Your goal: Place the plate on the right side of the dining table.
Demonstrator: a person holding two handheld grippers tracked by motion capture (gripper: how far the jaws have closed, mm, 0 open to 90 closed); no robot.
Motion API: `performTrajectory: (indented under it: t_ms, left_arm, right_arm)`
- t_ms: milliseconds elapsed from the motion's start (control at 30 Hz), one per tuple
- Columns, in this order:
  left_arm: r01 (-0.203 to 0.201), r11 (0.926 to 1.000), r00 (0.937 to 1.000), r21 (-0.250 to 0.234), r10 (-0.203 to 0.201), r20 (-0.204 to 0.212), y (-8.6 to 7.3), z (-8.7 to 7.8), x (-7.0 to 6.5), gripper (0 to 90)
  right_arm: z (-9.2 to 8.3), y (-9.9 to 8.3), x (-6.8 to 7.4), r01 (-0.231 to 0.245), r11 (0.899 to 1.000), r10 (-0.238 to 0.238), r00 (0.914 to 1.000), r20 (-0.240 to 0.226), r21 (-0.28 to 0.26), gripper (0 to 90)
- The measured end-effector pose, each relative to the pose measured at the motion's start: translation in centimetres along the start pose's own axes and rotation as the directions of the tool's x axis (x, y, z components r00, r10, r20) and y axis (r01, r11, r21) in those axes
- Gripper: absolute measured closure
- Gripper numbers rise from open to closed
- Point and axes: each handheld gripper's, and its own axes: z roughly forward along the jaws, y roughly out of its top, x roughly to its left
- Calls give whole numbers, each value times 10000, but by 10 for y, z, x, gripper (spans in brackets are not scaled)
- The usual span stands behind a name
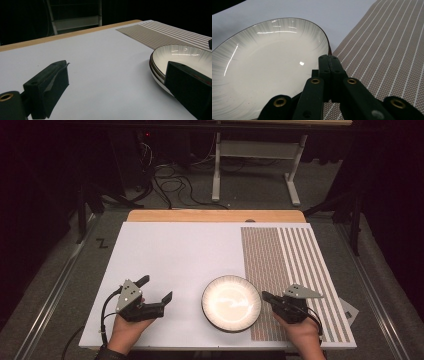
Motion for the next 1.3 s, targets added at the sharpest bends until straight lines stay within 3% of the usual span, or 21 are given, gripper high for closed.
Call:
performTrajectory:
  t_ms: [967,1300]
  left_arm:
    - [83,10000,10000,7,-83,24,-1,0,1,59]
    - [128,9999,9999,-12,-128,12,0,-1,2,59]
  right_arm:
    - [0,-4,1,-12,9996,24,9991,-432,291,900]
    - [-1,-4,3,-24,9996,34,9993,-373,285,900]
